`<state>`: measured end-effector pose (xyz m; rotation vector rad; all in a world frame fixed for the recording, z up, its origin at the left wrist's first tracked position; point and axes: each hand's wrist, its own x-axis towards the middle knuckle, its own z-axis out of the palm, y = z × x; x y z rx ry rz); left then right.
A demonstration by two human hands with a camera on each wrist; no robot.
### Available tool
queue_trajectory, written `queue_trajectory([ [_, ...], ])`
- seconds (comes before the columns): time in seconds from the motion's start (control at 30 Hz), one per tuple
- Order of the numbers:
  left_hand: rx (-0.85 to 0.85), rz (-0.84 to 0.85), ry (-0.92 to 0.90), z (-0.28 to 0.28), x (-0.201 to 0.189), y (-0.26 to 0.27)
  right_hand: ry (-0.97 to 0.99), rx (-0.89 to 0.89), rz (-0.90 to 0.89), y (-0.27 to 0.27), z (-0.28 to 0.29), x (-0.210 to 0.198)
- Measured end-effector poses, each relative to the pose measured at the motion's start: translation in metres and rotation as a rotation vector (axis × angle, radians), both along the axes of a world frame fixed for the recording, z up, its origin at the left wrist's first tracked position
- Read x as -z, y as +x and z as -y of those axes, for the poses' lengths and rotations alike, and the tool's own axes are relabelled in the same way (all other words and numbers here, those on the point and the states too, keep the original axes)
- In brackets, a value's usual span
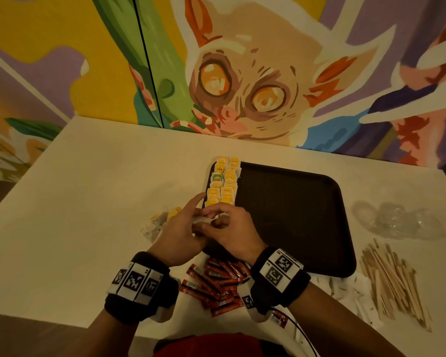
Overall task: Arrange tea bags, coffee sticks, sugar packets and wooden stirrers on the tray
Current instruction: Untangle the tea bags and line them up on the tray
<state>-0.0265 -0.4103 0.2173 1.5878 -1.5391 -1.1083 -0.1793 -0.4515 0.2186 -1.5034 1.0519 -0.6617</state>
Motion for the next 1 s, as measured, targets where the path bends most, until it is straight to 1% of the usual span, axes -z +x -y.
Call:
queue_trajectory([
  [0.1,-0.017,-0.071,-0.008,-0.003,-0.007,-0.001,0.008,0.024,0.051,-0.001,-0.001,-0.003],
  [0.2,-0.075,-0.230,-0.028,-0.005,-0.012,0.002,0.052,0.054,0.136,-0.004,0.001,-0.003],
  [0.27,-0.144,-0.321,-0.039,-0.005,-0.017,0.003,0.138,0.088,0.205,-0.006,0.002,-0.002],
  [0.33,-0.204,-0.372,-0.059,-0.004,-0.021,0.003,0.255,0.108,0.292,-0.007,0.001,-0.004],
  [0.47,-0.211,-0.277,-0.178,-0.002,-0.020,0.002,0.423,0.116,0.424,-0.008,-0.001,-0.008],
  [0.6,-0.289,-0.253,-0.239,0.001,-0.018,0.002,0.474,0.095,0.428,-0.010,-0.002,-0.013],
  [0.67,-0.285,-0.198,-0.248,0.001,-0.019,0.004,0.451,0.103,0.405,-0.013,0.001,-0.016],
  [0.73,-0.238,-0.102,-0.266,0.002,-0.020,0.006,0.388,0.084,0.372,-0.017,0.004,-0.020],
  [0.87,-0.134,0.056,-0.350,0.002,-0.026,0.007,0.109,0.036,0.203,-0.019,0.007,-0.025],
  [0.93,-0.124,0.065,-0.368,0.002,-0.030,0.005,0.024,0.034,0.154,-0.020,0.007,-0.025],
  [1.0,-0.161,0.028,-0.351,0.002,-0.033,0.003,0.018,0.048,0.172,-0.021,0.008,-0.025],
])
